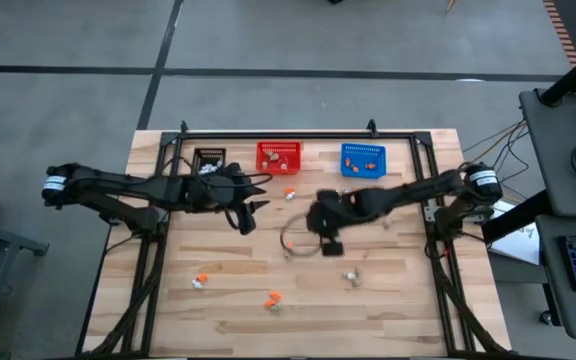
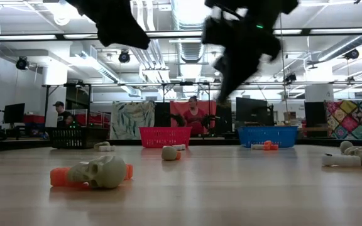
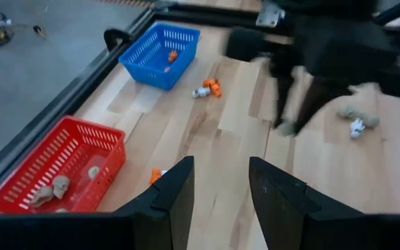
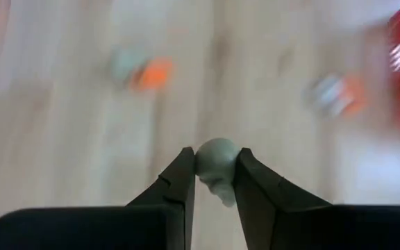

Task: Sort Halloween decoration
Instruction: Put the white skull toy into the red bin

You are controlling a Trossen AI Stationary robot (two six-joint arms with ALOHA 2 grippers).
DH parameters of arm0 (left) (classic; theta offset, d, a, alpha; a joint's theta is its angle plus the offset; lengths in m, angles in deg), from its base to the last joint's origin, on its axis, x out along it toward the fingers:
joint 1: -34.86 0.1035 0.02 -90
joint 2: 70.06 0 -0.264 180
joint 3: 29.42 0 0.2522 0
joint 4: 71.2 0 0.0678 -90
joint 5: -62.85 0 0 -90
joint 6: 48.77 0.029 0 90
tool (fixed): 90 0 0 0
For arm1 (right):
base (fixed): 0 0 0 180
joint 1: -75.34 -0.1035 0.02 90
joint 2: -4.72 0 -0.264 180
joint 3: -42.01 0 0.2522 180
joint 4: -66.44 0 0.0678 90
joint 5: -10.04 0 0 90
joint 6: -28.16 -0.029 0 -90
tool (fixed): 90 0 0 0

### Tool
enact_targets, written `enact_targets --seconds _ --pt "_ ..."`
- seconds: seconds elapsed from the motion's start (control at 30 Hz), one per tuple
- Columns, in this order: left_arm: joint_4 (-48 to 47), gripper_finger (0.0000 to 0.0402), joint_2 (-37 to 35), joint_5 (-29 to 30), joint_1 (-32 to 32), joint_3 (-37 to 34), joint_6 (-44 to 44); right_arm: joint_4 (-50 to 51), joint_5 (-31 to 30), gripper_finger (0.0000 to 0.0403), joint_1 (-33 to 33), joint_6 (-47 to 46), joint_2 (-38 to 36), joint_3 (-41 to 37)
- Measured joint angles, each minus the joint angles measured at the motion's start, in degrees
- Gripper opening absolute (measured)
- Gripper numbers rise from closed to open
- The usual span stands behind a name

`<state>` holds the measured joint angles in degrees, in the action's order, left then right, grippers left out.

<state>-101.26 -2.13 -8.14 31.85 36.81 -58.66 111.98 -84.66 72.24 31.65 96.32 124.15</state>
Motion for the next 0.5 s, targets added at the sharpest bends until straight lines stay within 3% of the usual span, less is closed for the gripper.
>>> enact_targets --seconds 0.2,0.37,0.5 --pt "0.0 0.012 -4.2 0.0 -0.3 0.0 1.3 -18.3 4.1 0.0069 9.6 7.9 0.3 0.7" --pt "0.0 0.012 -7.1 0.0 -0.3 0.0 2.8 -33.6 11.6 0.007 18.3 8.3 3.1 0.6" --pt "0.0 0.012 -8.5 0.1 -0.3 0.0 3.4 -46.0 13.3 0.007 23.1 6.2 7.2 0.6"
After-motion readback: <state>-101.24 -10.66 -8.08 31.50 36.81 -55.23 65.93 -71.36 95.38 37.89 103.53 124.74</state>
